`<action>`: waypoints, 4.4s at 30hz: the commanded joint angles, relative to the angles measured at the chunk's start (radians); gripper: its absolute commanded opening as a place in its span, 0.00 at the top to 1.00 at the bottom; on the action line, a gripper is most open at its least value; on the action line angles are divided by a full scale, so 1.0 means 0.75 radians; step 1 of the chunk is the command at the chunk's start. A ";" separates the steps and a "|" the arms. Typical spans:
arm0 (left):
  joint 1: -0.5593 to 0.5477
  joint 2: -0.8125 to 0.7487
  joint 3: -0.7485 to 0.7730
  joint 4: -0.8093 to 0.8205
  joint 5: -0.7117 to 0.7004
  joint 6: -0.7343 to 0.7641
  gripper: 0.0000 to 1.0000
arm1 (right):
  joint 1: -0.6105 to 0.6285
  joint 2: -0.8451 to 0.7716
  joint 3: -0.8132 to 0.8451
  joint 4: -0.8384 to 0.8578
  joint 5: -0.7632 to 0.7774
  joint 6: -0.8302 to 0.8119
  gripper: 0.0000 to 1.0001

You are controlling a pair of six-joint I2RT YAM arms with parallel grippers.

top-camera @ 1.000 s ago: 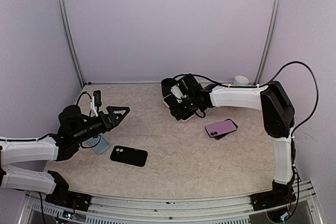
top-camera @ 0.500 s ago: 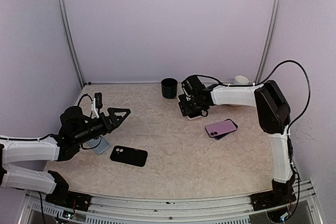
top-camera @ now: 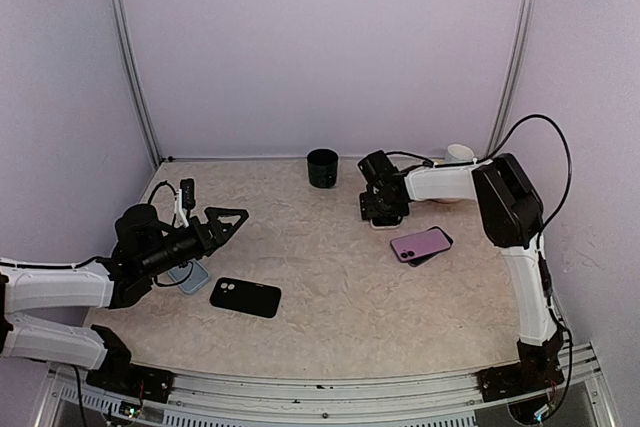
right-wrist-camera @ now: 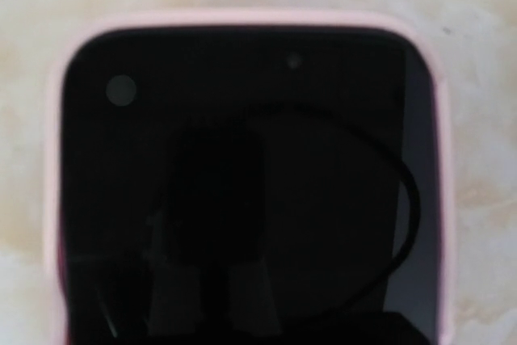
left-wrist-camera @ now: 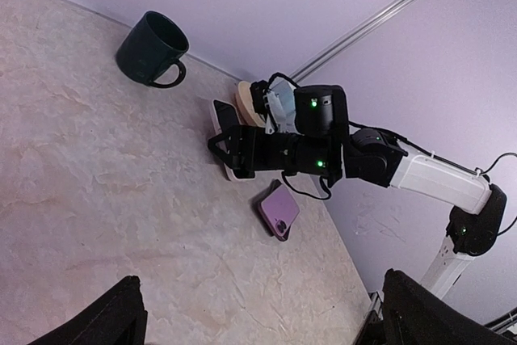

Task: Put the phone into the phone case
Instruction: Place the phone with the phone case at the center of the board, then move the phone to the center of the board.

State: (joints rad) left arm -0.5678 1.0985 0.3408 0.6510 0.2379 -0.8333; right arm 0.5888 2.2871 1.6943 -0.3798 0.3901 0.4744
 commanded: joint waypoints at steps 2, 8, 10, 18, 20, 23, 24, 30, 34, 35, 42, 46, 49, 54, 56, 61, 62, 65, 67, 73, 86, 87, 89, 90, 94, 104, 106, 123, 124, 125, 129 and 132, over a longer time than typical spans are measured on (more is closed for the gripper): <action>0.011 -0.007 -0.011 0.036 -0.011 -0.006 0.01 | -0.012 0.022 0.088 -0.007 0.081 0.074 0.40; 0.011 0.006 0.003 0.036 -0.010 -0.006 0.01 | -0.028 0.058 0.126 -0.038 0.057 0.081 0.35; 0.011 0.008 0.007 0.034 -0.013 -0.005 0.01 | -0.032 0.063 0.124 -0.038 0.043 0.083 0.33; 0.013 0.016 0.018 0.035 -0.017 -0.009 0.01 | -0.036 0.069 0.122 -0.040 0.016 0.091 0.27; 0.013 0.015 0.018 0.035 -0.019 -0.008 0.01 | -0.038 0.073 0.122 -0.044 0.000 0.093 0.24; 0.013 0.012 0.016 0.032 -0.025 -0.005 0.01 | -0.039 0.074 0.116 -0.046 -0.009 0.096 0.21; 0.013 0.012 0.016 0.032 -0.025 -0.007 0.01 | -0.039 0.074 0.116 -0.046 -0.009 0.095 0.19; 0.013 0.016 0.008 0.036 -0.025 -0.010 0.01 | -0.041 0.076 0.113 -0.048 -0.012 0.096 0.14; 0.013 0.011 -0.002 0.044 -0.030 -0.015 0.01 | -0.041 0.078 0.110 -0.048 -0.019 0.098 0.12; 0.013 0.008 -0.006 0.048 -0.032 -0.015 0.01 | -0.041 0.078 0.109 -0.048 -0.019 0.099 0.11; 0.013 0.006 -0.023 0.059 -0.035 -0.018 0.01 | -0.041 0.064 0.103 -0.048 -0.016 0.105 0.07; 0.013 0.005 -0.021 0.059 -0.033 -0.015 0.01 | -0.041 0.012 0.102 -0.046 -0.002 0.065 0.01; 0.013 -0.002 -0.021 0.047 -0.040 -0.003 0.01 | -0.041 -0.064 0.064 -0.014 -0.025 0.011 0.00; 0.009 -0.005 -0.010 0.046 -0.028 0.033 0.01 | -0.041 -0.231 -0.059 0.047 -0.068 -0.080 0.00; 0.002 0.006 0.003 0.044 -0.021 0.042 0.01 | -0.041 -0.298 -0.122 0.061 -0.075 -0.104 0.00; -0.054 0.074 0.066 0.049 -0.026 0.062 0.01 | -0.043 -0.468 -0.313 0.109 -0.104 -0.137 0.00; -0.073 0.092 0.085 0.049 -0.027 0.068 0.01 | -0.044 -0.500 -0.354 0.123 -0.114 -0.138 0.00; -0.143 0.195 0.180 0.029 -0.027 0.113 0.01 | -0.061 -0.585 -0.476 0.150 -0.157 -0.138 0.00; -0.187 0.283 0.251 0.010 -0.031 0.137 0.01 | -0.092 -0.636 -0.571 0.175 -0.204 -0.121 0.00; -0.274 0.594 0.459 0.038 0.026 0.134 0.01 | -0.194 -0.773 -0.803 0.269 -0.321 -0.081 0.00; -0.385 1.213 0.974 0.136 0.257 -0.027 0.01 | -0.404 -1.048 -1.163 0.470 -0.477 -0.039 0.00; -0.394 1.238 1.006 0.134 0.266 -0.037 0.01 | -0.427 -1.053 -1.181 0.487 -0.503 -0.034 0.00; -0.407 1.288 1.074 0.114 0.273 -0.046 0.01 | -0.466 -1.055 -1.212 0.502 -0.566 -0.027 0.00; -0.413 1.319 1.105 0.102 0.274 -0.050 0.01 | -0.487 -1.055 -1.227 0.545 -0.597 -0.022 0.00; -0.428 1.400 1.203 0.076 0.281 -0.070 0.01 | -0.516 -1.042 -1.267 0.645 -0.704 -0.020 0.00; -0.442 1.528 1.319 0.051 0.226 -0.113 0.01 | -0.563 -0.882 -1.226 0.720 -0.805 -0.045 0.01; -0.443 1.537 1.321 0.050 0.224 -0.115 0.01 | -0.592 -0.831 -1.216 0.731 -0.848 -0.041 0.01; -0.405 1.417 1.124 -0.034 0.091 -0.119 0.01 | -0.616 -0.679 -1.251 0.869 -1.239 -0.050 0.06; -0.401 1.411 1.114 -0.039 0.087 -0.118 0.01 | -0.613 -0.687 -1.265 0.882 -1.251 -0.045 0.06; -0.399 1.408 1.106 -0.043 0.084 -0.118 0.01 | -0.609 -0.693 -1.279 0.890 -1.258 -0.041 0.06; -0.398 1.409 1.081 -0.034 0.085 -0.130 0.01 | -0.572 -0.708 -1.314 0.903 -1.267 -0.034 0.06; -0.402 1.416 1.068 0.000 0.106 -0.156 0.01 | -0.536 -0.709 -1.330 0.906 -1.248 -0.031 0.06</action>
State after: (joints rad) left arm -0.8677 2.1849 1.1629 0.6285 0.3145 -0.9279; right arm 0.1421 1.7664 0.7341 0.3214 -0.5098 0.4347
